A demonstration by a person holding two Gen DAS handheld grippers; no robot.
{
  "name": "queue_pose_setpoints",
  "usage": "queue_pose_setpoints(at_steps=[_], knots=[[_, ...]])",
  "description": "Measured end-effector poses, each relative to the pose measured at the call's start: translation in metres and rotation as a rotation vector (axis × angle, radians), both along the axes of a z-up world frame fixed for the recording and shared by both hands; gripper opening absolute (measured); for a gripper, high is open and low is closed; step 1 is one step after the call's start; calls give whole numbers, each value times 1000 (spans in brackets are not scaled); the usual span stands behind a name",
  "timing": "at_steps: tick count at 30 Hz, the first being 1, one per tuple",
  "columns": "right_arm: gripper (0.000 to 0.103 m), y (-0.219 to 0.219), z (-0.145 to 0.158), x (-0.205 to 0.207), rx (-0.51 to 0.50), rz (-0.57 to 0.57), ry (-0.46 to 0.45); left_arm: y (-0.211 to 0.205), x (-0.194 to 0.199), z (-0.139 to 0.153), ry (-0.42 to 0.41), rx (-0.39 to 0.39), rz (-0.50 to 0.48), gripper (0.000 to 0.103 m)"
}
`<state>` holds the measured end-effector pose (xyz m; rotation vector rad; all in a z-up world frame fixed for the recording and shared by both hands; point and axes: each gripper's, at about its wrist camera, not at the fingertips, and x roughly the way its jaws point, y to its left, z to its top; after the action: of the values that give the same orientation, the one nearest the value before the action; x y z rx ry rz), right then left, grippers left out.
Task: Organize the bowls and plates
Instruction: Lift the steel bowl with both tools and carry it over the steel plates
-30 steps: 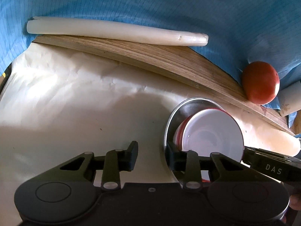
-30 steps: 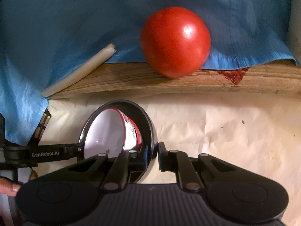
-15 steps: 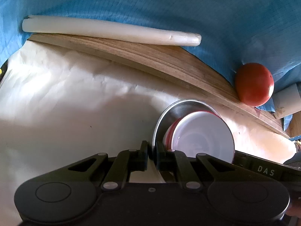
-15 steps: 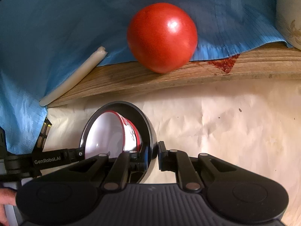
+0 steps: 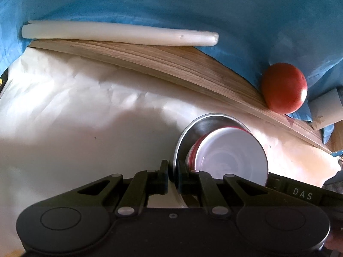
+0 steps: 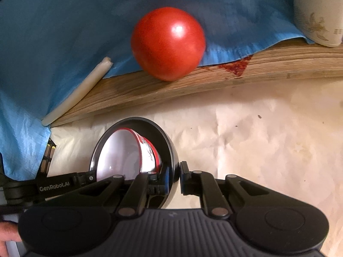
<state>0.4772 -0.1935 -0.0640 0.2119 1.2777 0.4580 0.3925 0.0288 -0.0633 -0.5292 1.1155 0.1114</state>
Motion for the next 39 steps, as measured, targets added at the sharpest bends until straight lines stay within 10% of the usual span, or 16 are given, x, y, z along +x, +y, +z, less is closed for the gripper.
queue_pose_setpoints(at_steps=[39], knots=[[11,-47,30,-36,9,-91,-63,-43,-20,17,-62,-4,-78,8]])
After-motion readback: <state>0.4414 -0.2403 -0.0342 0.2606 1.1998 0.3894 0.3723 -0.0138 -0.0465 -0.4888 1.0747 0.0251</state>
